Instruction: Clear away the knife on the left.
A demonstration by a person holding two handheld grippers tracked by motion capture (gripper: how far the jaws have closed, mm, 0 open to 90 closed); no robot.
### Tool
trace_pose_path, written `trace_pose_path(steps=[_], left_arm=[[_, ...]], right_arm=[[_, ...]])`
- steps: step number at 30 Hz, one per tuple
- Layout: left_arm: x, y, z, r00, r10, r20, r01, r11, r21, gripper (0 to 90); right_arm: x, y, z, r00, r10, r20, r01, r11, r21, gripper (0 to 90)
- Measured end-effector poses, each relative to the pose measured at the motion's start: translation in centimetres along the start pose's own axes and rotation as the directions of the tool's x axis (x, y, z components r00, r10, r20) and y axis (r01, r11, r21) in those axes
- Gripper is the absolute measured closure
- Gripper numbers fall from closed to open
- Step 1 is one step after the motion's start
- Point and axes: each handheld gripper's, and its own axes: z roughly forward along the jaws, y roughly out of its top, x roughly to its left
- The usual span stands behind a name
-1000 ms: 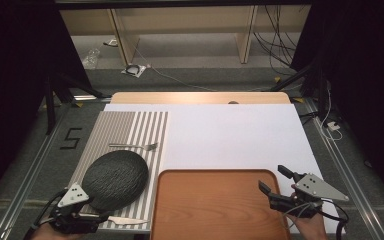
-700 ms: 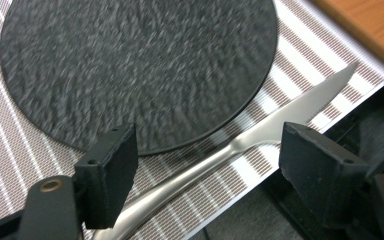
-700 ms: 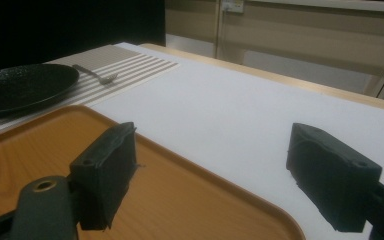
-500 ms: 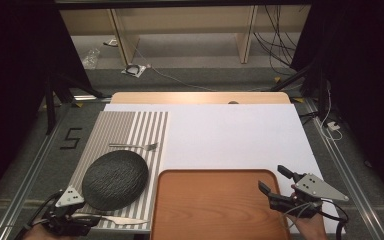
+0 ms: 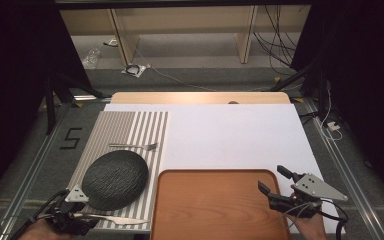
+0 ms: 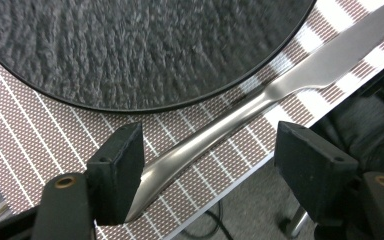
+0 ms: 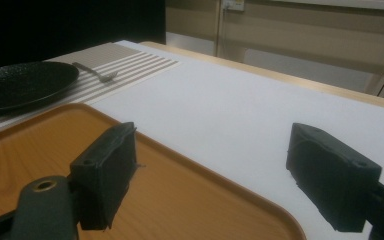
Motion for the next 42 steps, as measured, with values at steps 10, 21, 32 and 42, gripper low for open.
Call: trace_pose_path(steps=[10,21,32,42], left_arm=[[0.7,0.5,0.6,0.9991,0.032,0.028,-0.034,0.9974,0.065,34.2],[0.8,1.3,1.5,0.991,0.114,0.07,-0.122,0.9831,0.136,40.2],[0.8,1.9,1.7,0.9827,0.154,0.102,-0.17,0.9699,0.174,44.7],[-0.7,2.9,1.7,0.9561,0.274,0.103,-0.291,0.9279,0.233,57.9]], right_arm=[[0.1,-0.1,0.1,1.0,-0.005,-0.003,0.005,1.0,0.009,21.3],[0.0,-0.1,0.1,1.0,-0.007,-0.004,0.007,1.0,0.027,21.3],[0.0,-0.1,0.2,0.9999,-0.006,-0.013,0.006,1.0,0.023,21.5],[0.0,-0.2,0.3,0.9998,-0.002,-0.018,0.003,1.0,0.031,21.7]])
